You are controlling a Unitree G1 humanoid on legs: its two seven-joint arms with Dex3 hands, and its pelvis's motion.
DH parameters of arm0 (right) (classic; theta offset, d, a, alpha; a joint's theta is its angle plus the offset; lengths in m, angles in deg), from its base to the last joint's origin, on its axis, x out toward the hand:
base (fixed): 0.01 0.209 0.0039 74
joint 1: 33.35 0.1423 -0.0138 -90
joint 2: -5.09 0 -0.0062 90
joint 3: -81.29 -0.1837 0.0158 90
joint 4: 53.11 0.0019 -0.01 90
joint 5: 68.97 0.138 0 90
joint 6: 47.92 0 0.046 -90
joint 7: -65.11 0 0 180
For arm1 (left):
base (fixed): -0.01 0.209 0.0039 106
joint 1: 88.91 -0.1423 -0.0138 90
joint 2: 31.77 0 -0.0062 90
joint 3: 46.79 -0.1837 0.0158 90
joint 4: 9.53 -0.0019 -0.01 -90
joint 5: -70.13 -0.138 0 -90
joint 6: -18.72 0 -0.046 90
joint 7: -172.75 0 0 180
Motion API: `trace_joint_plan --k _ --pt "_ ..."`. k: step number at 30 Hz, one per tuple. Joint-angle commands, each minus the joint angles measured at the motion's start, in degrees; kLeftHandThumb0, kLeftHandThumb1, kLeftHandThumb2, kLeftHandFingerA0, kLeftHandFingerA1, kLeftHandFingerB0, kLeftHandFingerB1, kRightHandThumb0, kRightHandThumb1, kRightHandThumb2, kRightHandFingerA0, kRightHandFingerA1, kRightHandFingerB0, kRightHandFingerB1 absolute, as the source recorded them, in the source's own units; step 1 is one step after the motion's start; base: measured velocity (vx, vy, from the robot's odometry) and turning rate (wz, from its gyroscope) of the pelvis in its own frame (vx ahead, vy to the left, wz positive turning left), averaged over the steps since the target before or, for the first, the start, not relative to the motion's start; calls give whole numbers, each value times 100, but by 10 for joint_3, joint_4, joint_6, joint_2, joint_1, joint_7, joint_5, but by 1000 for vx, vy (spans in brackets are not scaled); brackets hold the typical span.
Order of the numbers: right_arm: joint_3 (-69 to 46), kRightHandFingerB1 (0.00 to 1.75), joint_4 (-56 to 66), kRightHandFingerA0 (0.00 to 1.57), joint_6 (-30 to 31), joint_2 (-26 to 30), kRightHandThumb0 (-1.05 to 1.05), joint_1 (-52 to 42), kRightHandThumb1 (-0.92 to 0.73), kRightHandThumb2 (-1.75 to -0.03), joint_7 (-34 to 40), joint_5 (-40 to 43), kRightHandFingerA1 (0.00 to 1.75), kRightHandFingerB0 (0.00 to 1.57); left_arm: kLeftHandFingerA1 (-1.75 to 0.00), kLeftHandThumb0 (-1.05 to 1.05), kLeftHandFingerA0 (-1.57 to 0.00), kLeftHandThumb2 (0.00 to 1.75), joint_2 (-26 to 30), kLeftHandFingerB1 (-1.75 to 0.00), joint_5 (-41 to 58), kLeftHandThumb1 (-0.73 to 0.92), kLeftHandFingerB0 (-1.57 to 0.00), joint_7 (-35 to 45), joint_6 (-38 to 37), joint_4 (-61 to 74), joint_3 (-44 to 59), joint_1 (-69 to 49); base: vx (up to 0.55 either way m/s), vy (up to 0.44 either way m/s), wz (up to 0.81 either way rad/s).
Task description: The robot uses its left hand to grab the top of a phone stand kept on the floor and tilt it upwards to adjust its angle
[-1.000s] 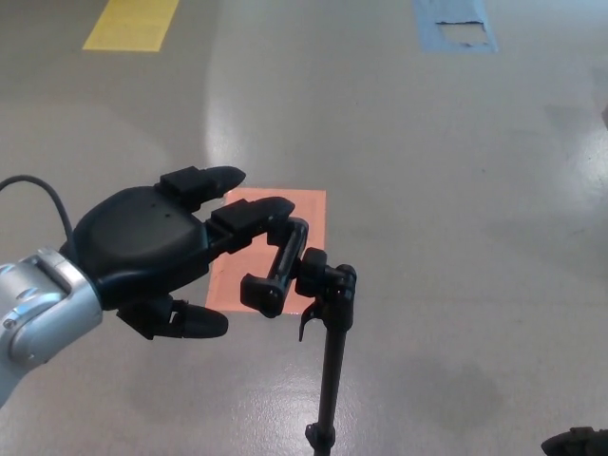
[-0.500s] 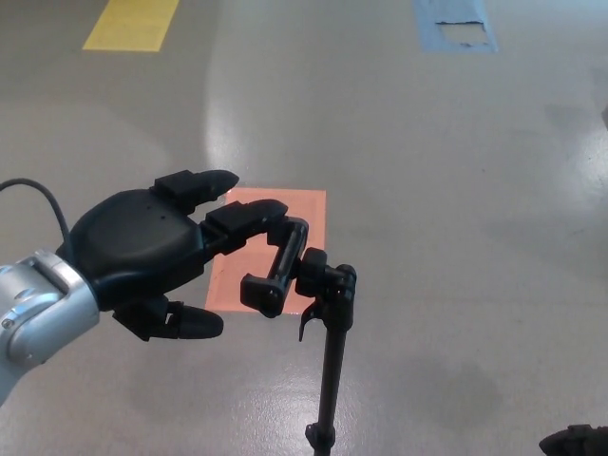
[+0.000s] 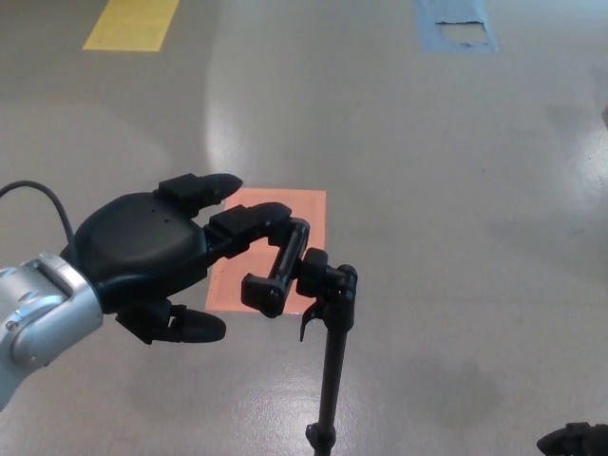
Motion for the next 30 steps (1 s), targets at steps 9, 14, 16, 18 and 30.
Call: trace_joint_plan --k 9,14,16,18,30 --pt "3 48 -3 31 14 12 -67 7 -64 -96 -19 -3 50 30 -6 -88 0 99 -4 -11 -21 63 0 3 5 6 -17 -20 0 0 0" --pt "5 47 -4 33 13 12 -66 8 -64 -96 -19 -5 51 30 -6 -88 0 99 -6 -11 -18 63 0 0 1 1 -18 -24 0 0 0" --pt "3 47 -4 33 12 12 -66 7 -64 -95 -20 -2 51 29 -6 -88 0 99 -6 -11 -17 63 0 3 3 3 -19 -26 0 0 0" --pt "4 47 -4 30 12 12 -67 7 -63 -94 -22 -2 50 28 -7 -87 0 99 -7 -12 -16 63 0 5 3 3 -19 -28 0 0 0" --pt "5 47 -3 32 9 14 -66 9 -62 -94 -24 -4 50 29 -9 -86 0 98 -10 -13 -16 61 0 -1 -5 -8 -20 -30 0 0 0"
